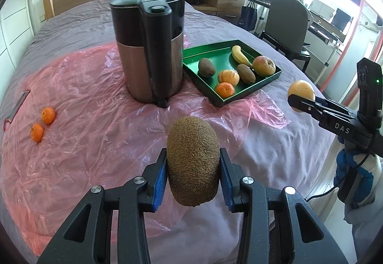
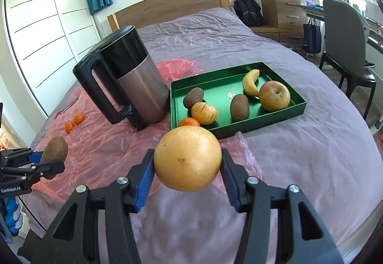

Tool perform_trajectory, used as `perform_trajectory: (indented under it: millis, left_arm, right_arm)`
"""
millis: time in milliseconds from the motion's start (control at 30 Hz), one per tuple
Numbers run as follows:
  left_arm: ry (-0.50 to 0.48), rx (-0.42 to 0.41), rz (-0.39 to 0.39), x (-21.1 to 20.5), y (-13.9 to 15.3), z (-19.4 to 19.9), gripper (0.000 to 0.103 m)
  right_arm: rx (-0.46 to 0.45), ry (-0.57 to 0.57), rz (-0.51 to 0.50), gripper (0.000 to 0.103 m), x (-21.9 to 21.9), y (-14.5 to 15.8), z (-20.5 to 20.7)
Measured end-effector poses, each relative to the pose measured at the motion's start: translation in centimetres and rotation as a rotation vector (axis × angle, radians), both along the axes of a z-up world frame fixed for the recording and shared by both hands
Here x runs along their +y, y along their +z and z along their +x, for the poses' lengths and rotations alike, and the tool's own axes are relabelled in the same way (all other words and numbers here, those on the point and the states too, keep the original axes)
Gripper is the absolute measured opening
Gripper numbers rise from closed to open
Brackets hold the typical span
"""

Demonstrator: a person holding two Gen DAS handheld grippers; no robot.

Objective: Organize fruits
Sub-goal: 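Lower the kiwi into the green tray while the right gripper lowers the grapefruit beside it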

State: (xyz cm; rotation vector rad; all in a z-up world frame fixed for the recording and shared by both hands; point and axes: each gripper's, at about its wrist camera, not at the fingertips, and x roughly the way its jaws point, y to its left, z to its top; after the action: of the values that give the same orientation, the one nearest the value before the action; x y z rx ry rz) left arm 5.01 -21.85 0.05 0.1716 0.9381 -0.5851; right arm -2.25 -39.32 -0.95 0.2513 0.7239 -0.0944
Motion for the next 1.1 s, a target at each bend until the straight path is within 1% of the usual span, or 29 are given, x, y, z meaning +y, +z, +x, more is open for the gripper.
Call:
perform_trajectory:
  millis: [233,433,833,1000,1100]
  left_arm:
    - [-0.069,0.016,0.003,-4.1,-0.8,1.5,0.035]
    - [-0.105,0.021,-0.010,-7.9,-1.4,4.0,0.035]
    - [-0.147,-0.023,-0.004,-16.4,-2.3,11.8,0.035]
    - [-0.145,-0.011,0.012,-19.0,-3.9,14.9,0.035]
    - [-0.140,-0.002,0.021,-20.2,-5.0,16.3,0.035]
  right_arm:
    - [0.019,-0.008,-0.010,0.028,-2.5,-1.1,3.0]
    - [0.040,-0.012,-0.025,0.028,-4.5,-2.3,6.2]
    - [0.080,-0.018,-0.077,0.028,-9.5,-4.2,14.6]
    - [0.099,0.004,-0.096,0.028,-11.1,-4.6,18.6]
    - [0.106,-0.005,-0.103,0.028,-12.2,-5.0,20.9]
